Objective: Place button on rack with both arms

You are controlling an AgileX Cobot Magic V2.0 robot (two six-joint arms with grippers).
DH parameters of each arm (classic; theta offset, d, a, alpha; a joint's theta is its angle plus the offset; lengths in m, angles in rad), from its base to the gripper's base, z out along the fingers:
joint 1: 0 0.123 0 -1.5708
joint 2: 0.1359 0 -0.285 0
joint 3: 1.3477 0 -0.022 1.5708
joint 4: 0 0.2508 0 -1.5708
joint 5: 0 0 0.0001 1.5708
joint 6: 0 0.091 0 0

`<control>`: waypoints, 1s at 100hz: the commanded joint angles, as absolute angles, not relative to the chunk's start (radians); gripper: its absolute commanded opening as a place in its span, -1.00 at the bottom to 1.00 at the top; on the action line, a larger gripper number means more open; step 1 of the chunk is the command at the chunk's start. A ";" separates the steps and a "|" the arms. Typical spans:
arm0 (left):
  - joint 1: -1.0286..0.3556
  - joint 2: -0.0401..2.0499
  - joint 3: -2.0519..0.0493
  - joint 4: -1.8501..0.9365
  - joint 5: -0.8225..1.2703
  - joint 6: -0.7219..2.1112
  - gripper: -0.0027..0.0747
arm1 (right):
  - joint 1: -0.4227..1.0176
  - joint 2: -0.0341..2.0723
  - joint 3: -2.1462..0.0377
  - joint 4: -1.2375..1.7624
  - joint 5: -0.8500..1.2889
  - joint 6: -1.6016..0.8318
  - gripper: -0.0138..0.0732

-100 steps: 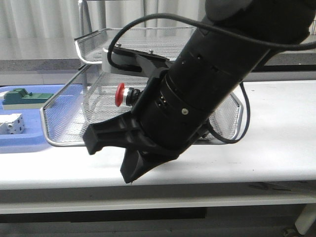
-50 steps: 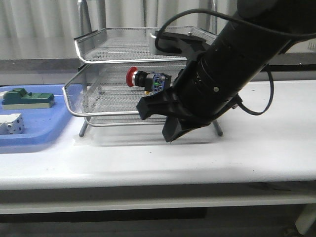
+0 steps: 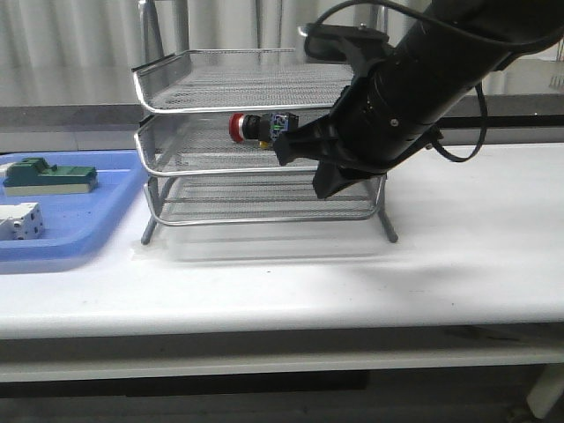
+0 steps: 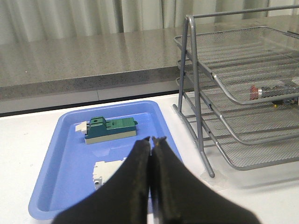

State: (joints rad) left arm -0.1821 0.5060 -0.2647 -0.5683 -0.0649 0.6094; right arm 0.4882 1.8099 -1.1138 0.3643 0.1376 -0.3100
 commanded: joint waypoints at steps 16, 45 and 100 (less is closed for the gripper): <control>-0.179 0.517 -0.293 -0.574 -0.127 0.608 -0.98 | 0.446 1.810 -1.222 0.329 0.062 -0.314 -0.83; -0.179 0.517 -0.293 -0.574 -0.127 0.608 -0.98 | 0.443 1.804 -1.252 0.325 0.162 -0.314 -0.83; -0.179 0.517 -0.293 -0.574 -0.127 0.608 -0.98 | 0.407 1.611 -1.252 0.333 0.425 -0.304 -0.81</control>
